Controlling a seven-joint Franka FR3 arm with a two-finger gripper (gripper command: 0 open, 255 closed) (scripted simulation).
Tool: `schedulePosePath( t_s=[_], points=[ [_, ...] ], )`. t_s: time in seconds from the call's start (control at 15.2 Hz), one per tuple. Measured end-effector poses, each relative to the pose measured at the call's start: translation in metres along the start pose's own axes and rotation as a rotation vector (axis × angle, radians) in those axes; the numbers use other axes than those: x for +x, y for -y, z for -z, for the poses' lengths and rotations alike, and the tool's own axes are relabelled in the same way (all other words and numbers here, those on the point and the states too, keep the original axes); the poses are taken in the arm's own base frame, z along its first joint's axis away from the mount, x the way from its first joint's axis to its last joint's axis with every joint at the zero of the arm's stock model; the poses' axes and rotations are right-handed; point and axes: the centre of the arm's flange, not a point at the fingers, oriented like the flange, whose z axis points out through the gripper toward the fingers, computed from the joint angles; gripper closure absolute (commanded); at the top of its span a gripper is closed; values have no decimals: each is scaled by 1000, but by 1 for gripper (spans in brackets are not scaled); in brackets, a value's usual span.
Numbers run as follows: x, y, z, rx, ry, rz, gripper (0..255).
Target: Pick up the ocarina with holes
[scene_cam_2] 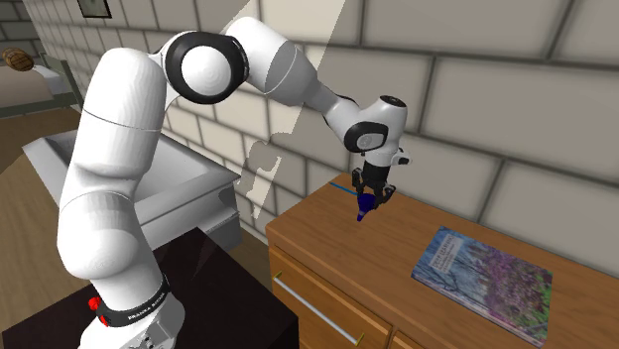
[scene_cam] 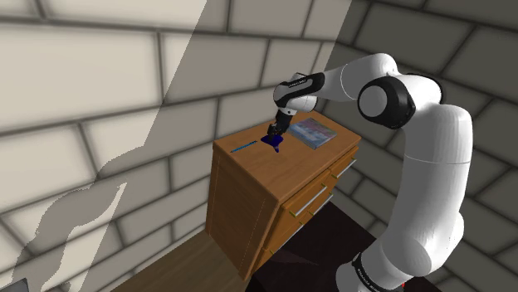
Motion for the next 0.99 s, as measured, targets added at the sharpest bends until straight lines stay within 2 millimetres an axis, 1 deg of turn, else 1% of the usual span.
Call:
schedulePosePath(
  t_s=[0.26,0.99],
  points=[
    [1,1,14,0,1,-1,255],
    [4,9,72,0,1,-1,255]
  ],
)
